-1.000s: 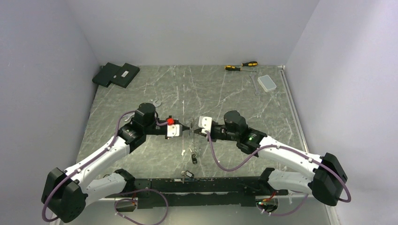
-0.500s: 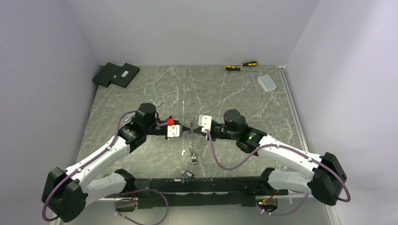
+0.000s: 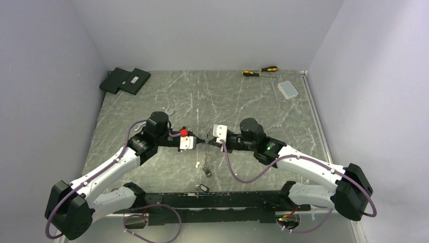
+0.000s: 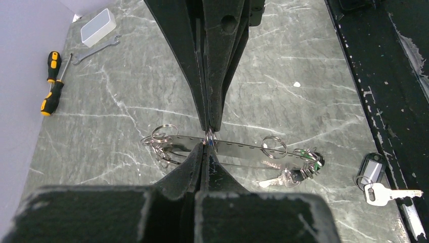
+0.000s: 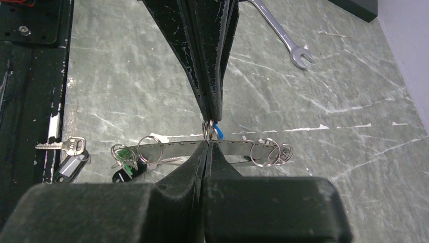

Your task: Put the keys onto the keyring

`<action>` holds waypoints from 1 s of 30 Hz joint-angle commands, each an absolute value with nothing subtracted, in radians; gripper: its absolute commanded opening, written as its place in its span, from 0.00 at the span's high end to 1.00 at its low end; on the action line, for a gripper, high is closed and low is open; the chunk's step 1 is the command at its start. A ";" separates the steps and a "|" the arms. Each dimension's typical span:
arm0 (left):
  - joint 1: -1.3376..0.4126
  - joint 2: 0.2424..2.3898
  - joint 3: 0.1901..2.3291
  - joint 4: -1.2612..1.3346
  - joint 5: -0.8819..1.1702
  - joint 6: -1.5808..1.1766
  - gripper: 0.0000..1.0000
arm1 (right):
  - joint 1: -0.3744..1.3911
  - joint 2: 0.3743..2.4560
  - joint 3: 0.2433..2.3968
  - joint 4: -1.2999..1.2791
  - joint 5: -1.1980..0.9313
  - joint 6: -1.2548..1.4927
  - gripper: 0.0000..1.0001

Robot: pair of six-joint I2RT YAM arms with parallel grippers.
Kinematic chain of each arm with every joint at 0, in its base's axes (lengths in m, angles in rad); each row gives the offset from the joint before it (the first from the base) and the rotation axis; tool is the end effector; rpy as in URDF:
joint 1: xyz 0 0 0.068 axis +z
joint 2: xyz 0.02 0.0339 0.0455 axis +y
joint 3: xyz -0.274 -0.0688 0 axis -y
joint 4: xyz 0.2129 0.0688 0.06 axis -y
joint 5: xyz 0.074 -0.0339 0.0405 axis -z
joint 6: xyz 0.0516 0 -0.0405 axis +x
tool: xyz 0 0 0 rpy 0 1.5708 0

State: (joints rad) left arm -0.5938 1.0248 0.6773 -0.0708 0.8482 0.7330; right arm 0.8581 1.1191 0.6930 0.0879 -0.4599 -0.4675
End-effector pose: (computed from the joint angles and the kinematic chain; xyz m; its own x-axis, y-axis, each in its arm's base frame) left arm 0.1417 -0.1424 0.2877 0.3775 0.2791 -0.8830 0.9224 -0.0297 0.3850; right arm 0.1347 0.1909 0.2868 0.2353 -0.3454 -0.9085 -0.9474 0.1271 -0.2937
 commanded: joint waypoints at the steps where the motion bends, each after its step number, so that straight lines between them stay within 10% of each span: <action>1: -0.602 1.024 0.692 -0.070 0.890 0.759 1.00 | 0.854 1.114 0.752 0.132 -0.494 -0.468 1.00; 30: -0.607 1.031 0.700 -0.102 0.934 0.785 1.00 | 0.854 1.125 0.772 0.104 -0.498 -0.473 1.00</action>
State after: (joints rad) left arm -0.5976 1.0256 0.6773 -0.0933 0.8886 0.7670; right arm 0.8581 1.1389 0.7116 0.0509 -0.4812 -0.4675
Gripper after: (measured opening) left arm 0.007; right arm 0.008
